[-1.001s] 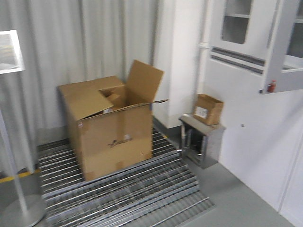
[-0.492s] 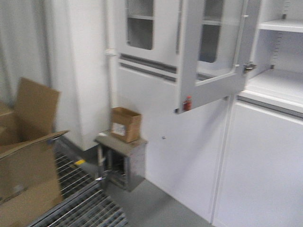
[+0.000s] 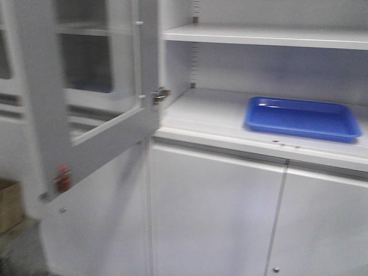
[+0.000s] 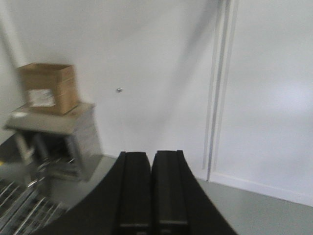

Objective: Pick beaker and place in left cabinet
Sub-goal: 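Position the base facing the blue tray on the cabinet shelf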

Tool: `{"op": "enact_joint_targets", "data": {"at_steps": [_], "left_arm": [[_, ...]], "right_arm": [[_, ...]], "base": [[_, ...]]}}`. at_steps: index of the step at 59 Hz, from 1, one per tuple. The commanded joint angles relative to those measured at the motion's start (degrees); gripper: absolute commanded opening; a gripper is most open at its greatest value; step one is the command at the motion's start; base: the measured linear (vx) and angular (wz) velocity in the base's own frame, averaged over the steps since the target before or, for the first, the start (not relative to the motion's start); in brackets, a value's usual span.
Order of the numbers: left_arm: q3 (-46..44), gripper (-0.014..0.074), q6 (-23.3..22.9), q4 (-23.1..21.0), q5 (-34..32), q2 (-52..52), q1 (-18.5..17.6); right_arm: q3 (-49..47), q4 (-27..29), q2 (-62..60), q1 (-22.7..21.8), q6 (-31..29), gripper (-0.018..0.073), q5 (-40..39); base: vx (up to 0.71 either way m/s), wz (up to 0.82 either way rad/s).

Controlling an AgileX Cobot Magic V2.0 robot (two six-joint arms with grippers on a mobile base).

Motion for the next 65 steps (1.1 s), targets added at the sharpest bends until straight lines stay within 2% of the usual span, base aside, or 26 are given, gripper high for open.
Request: {"op": "enact_joint_targets", "data": {"at_steps": [1, 23, 65], "left_arm": [[-0.89, 0.0004, -0.23, 0.19, -4.29, -0.56, -0.31], [-0.89, 0.0004, -0.23, 0.19, -4.29, -0.56, -0.31], [-0.89, 0.0004, -0.23, 0.19, -4.29, -0.56, -0.31]], "right_arm": [[-1.66, -1.25, -0.01, -0.05, -0.26, -0.0001, -3.42], [-1.66, -1.25, -0.01, -0.05, -0.26, -0.0001, -3.42], [-1.66, -1.25, -0.01, -0.05, -0.26, -0.0001, -3.42]], "base": [[0.40, -0.71], [0.41, -0.49], [0.37, -0.23]]}}
